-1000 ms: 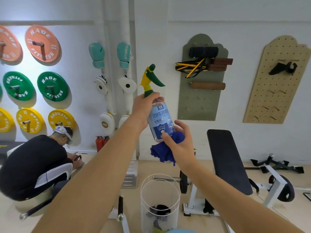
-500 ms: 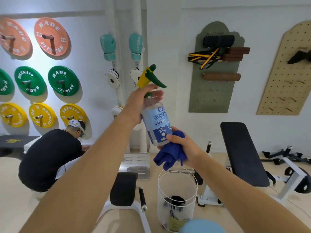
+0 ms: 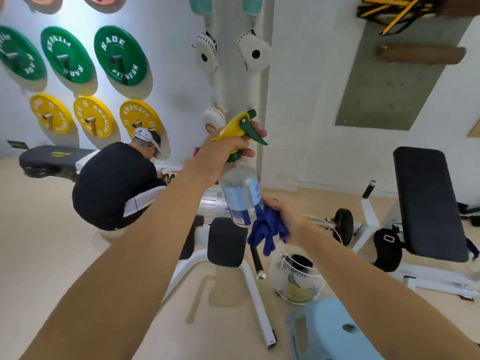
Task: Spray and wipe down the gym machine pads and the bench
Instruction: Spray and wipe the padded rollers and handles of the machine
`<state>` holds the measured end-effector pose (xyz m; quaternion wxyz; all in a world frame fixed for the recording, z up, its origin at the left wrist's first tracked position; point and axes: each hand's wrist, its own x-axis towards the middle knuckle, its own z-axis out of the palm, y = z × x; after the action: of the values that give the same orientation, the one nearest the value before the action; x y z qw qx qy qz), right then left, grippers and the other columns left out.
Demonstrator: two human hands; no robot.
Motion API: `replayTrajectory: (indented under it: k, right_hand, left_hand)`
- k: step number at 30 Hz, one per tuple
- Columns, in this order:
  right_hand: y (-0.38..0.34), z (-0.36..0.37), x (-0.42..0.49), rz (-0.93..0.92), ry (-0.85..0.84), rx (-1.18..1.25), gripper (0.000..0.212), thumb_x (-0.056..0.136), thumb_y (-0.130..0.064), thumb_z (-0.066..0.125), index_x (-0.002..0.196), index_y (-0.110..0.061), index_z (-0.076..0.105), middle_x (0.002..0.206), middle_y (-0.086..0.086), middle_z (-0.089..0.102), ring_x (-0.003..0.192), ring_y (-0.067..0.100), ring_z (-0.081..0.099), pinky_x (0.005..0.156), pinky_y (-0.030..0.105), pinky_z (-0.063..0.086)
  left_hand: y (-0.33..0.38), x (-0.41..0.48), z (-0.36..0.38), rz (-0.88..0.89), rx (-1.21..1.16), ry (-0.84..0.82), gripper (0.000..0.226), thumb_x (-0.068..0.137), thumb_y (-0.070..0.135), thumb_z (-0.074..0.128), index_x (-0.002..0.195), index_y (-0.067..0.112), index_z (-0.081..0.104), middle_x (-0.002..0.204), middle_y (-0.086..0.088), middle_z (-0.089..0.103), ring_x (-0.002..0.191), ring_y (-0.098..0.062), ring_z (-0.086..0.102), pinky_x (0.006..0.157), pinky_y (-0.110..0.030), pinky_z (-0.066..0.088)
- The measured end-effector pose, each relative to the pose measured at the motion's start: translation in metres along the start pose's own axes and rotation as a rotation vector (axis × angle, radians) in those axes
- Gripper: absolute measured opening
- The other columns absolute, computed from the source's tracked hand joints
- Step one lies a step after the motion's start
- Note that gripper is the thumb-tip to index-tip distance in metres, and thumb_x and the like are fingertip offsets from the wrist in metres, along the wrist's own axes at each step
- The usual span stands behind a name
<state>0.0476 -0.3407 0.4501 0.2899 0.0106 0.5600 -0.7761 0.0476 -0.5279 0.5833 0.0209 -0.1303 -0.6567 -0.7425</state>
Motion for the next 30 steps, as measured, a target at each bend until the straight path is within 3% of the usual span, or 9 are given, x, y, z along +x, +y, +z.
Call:
replayTrajectory:
  k: [4, 8, 10, 14, 16, 19, 23, 27, 30]
  right_hand:
    - [0.025, 0.007, 0.06, 0.114, -0.028, -0.068, 0.021, 0.098, -0.027, 0.058, 0.108, -0.01, 0.066, 0.086, 0.01, 0.075, 0.068, 0.021, 0.072, 0.056, 0.028, 0.057]
    - [0.04, 0.018, 0.127, 0.154, -0.062, -0.1, 0.025, 0.09, -0.029, 0.067, 0.106, -0.009, 0.067, 0.091, 0.011, 0.075, 0.075, 0.022, 0.071, 0.069, 0.032, 0.059]
    - [0.043, 0.022, 0.157, 0.198, -0.099, -0.163, 0.031, 0.087, -0.031, 0.069, 0.108, -0.008, 0.066, 0.095, 0.012, 0.075, 0.079, 0.023, 0.072, 0.073, 0.034, 0.058]
    - [0.045, 0.028, 0.204, 0.279, -0.168, -0.247, 0.046, 0.08, -0.037, 0.076, 0.115, -0.009, 0.065, 0.104, 0.015, 0.073, 0.088, 0.027, 0.071, 0.083, 0.039, 0.055]
    - [0.045, 0.035, 0.223, 0.284, -0.199, -0.281, 0.048, 0.079, -0.038, 0.077, 0.114, -0.009, 0.064, 0.103, 0.015, 0.073, 0.087, 0.027, 0.071, 0.082, 0.039, 0.056]
    - [0.05, 0.05, 0.242, 0.295, -0.226, -0.323, 0.052, 0.081, -0.04, 0.077, 0.12, -0.008, 0.061, 0.11, 0.018, 0.071, 0.091, 0.029, 0.069, 0.082, 0.04, 0.056]
    - [0.052, 0.074, 0.269, 0.279, -0.245, -0.555, 0.038, 0.093, -0.029, 0.069, 0.122, -0.005, 0.061, 0.106, 0.016, 0.071, 0.094, 0.029, 0.068, 0.087, 0.042, 0.056]
    - [0.048, 0.085, 0.295, 0.133, -0.071, -0.899, 0.029, 0.09, -0.037, 0.073, 0.112, -0.02, 0.066, 0.103, 0.008, 0.074, 0.099, 0.027, 0.069, 0.091, 0.043, 0.058]
    - [0.055, 0.093, 0.307, 0.082, 0.145, -0.853, 0.029, 0.088, -0.039, 0.074, 0.107, -0.019, 0.065, 0.098, 0.008, 0.071, 0.096, 0.029, 0.068, 0.082, 0.038, 0.058]
  left_hand:
    - [-0.067, 0.012, -0.055, -0.121, -0.005, 0.298, 0.036, 0.084, 0.0, 0.057, 0.097, 0.024, 0.08, 0.109, -0.007, 0.077, 0.072, -0.012, 0.066, 0.088, -0.038, 0.048]
    - [-0.115, 0.038, -0.103, -0.152, -0.075, 0.522, 0.04, 0.088, -0.008, 0.054, 0.117, 0.011, 0.073, 0.107, -0.003, 0.077, 0.087, -0.02, 0.073, 0.089, -0.034, 0.054]
    - [-0.132, 0.049, -0.124, -0.163, 0.017, 0.498, 0.042, 0.088, -0.005, 0.059, 0.125, 0.012, 0.069, 0.112, -0.001, 0.077, 0.104, -0.017, 0.071, 0.09, -0.029, 0.055]
    - [-0.141, 0.064, -0.167, -0.147, 0.231, 0.394, 0.04, 0.09, -0.007, 0.062, 0.124, 0.012, 0.066, 0.1, 0.011, 0.073, 0.079, 0.01, 0.066, 0.07, -0.008, 0.05]
    - [-0.142, 0.07, -0.189, -0.138, 0.251, 0.362, 0.041, 0.089, -0.007, 0.062, 0.12, 0.02, 0.064, 0.109, 0.004, 0.074, 0.09, 0.002, 0.069, 0.075, -0.014, 0.053]
    - [-0.143, 0.071, -0.212, -0.15, 0.185, 0.35, 0.032, 0.089, -0.003, 0.06, 0.115, 0.016, 0.063, 0.115, -0.004, 0.074, 0.1, -0.026, 0.073, 0.08, -0.037, 0.058]
    - [-0.152, 0.064, -0.246, -0.236, 0.093, 0.415, 0.033, 0.088, -0.013, 0.045, 0.105, 0.01, 0.062, 0.106, -0.008, 0.072, 0.068, -0.026, 0.072, 0.064, -0.033, 0.052]
    - [-0.181, 0.046, -0.286, -0.328, 0.201, 0.392, 0.031, 0.088, -0.011, 0.047, 0.103, 0.011, 0.063, 0.108, -0.009, 0.071, 0.063, -0.02, 0.065, 0.066, -0.03, 0.058]
    - [-0.209, 0.026, -0.32, -0.407, 0.242, 0.399, 0.03, 0.089, -0.009, 0.05, 0.104, 0.013, 0.064, 0.111, -0.01, 0.07, 0.061, -0.015, 0.062, 0.062, -0.025, 0.057]
